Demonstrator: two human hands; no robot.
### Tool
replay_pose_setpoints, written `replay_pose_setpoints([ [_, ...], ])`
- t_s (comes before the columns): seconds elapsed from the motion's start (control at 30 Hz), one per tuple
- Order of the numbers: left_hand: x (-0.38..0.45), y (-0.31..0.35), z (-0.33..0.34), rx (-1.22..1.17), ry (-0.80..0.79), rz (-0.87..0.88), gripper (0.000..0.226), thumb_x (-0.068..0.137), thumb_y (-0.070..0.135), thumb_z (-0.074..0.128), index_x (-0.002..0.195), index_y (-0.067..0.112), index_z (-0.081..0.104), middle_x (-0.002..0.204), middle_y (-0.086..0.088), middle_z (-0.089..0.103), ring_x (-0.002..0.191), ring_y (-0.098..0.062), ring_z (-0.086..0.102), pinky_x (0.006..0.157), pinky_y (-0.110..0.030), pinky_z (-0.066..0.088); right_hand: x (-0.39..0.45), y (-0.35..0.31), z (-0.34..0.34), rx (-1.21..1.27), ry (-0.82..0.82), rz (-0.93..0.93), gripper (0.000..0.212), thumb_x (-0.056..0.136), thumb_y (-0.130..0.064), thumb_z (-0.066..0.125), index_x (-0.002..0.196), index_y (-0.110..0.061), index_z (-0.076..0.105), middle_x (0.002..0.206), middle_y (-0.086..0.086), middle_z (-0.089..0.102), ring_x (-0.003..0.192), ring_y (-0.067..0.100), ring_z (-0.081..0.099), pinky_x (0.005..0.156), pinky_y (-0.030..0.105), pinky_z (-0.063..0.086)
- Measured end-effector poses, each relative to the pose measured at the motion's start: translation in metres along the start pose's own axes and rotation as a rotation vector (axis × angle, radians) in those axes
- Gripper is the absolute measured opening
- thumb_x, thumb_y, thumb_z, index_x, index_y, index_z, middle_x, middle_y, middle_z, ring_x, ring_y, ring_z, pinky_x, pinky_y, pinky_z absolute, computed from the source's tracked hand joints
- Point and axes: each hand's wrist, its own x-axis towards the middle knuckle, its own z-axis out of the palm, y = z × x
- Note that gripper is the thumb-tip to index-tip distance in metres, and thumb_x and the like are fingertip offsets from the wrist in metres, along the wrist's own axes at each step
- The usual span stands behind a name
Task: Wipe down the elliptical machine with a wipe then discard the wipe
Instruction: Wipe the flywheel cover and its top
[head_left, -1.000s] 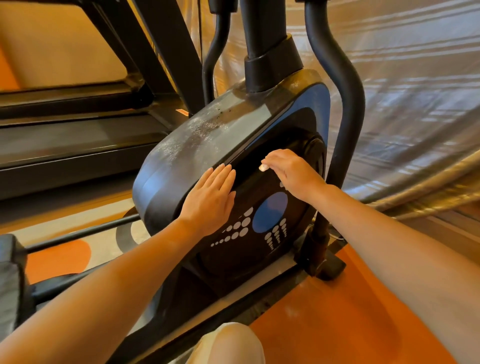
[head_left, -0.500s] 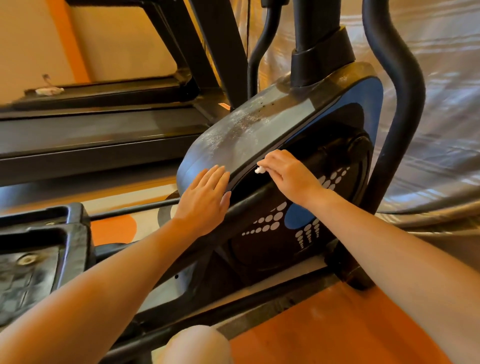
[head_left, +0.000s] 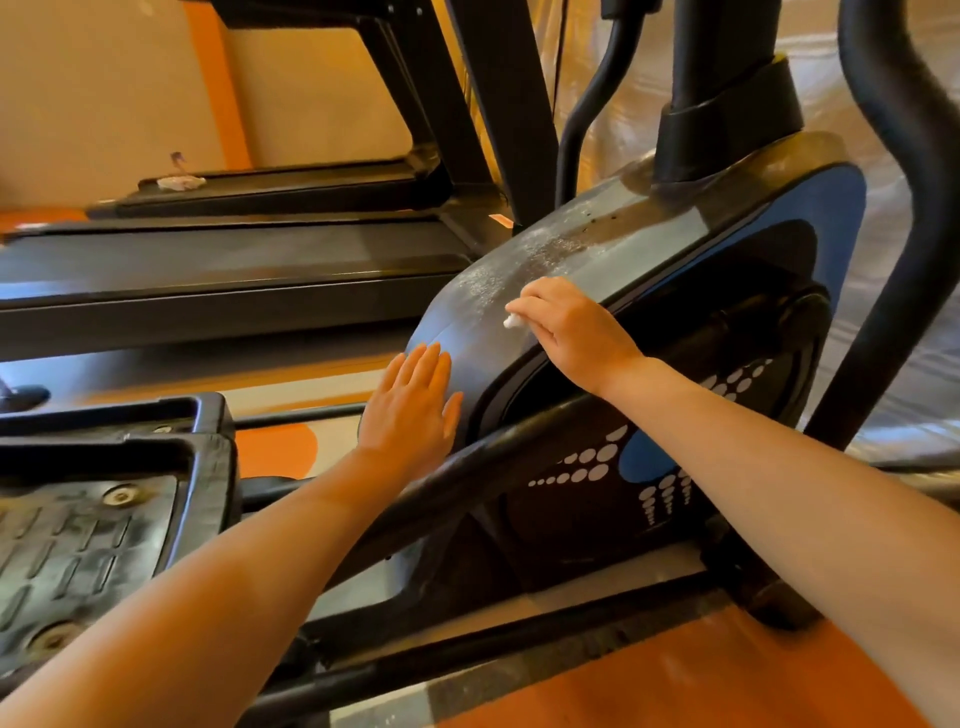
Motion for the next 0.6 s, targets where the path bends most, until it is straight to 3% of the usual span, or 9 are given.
replay_pose_setpoints([
  [0.13,-0.001,-0.004,0.003,0.019,-0.037,-0.035,0.058,0.106,0.042,0.027,0.155,0.01,0.023,0.163,-0.009,0.021,0.151,-0.025,0.013,0.123,-0.038,0.006,-0.006,-0.004,0.023,-0.058,-0.065,-0.06,0.015,0.085,0.005,0.061,0.097,0.001,0.068,0.093,0.015,0.061,0.084,0.033,0.059,0.063,0.046,0.054],
  [0.27,0.005,-0.011,0.007,0.005,-0.016,-0.004,0.055,0.107,0.038,0.028,0.153,0.008,0.027,0.161,-0.01,0.025,0.15,-0.026,0.017,0.122,-0.038,0.01,-0.02,-0.008,0.033,0.007,-0.114,0.0,0.022,0.094,-0.016,0.05,0.103,-0.005,0.067,0.106,0.011,0.059,0.101,0.029,0.056,0.074,0.045,0.054],
  [0.4,0.022,-0.026,0.016,-0.038,-0.009,0.026,0.056,0.106,0.037,0.032,0.153,0.007,0.029,0.161,-0.012,0.027,0.15,-0.027,0.02,0.122,-0.039,0.013,-0.022,-0.016,0.031,0.002,-0.124,0.093,0.038,0.096,-0.037,0.043,0.11,-0.012,0.069,0.123,0.007,0.058,0.116,0.019,0.051,0.069,0.035,0.057],
  [0.5,0.031,-0.035,0.027,-0.119,-0.022,0.038,0.06,0.105,0.039,0.035,0.154,0.007,0.026,0.161,-0.013,0.024,0.151,-0.028,0.018,0.122,-0.04,0.014,-0.02,-0.014,0.037,-0.023,-0.147,0.164,0.038,0.099,-0.034,0.041,0.11,-0.013,0.071,0.134,0.007,0.058,0.126,0.022,0.051,0.083,0.037,0.054],
  [0.6,0.037,-0.04,0.039,-0.196,-0.072,0.05,0.065,0.105,0.046,0.029,0.158,0.011,0.011,0.165,-0.009,0.009,0.153,-0.022,0.004,0.124,-0.036,0.002,-0.018,-0.017,0.045,-0.121,-0.112,0.122,0.027,0.097,-0.019,0.052,0.111,-0.007,0.07,0.128,0.01,0.064,0.125,0.026,0.056,0.107,0.041,0.043],
])
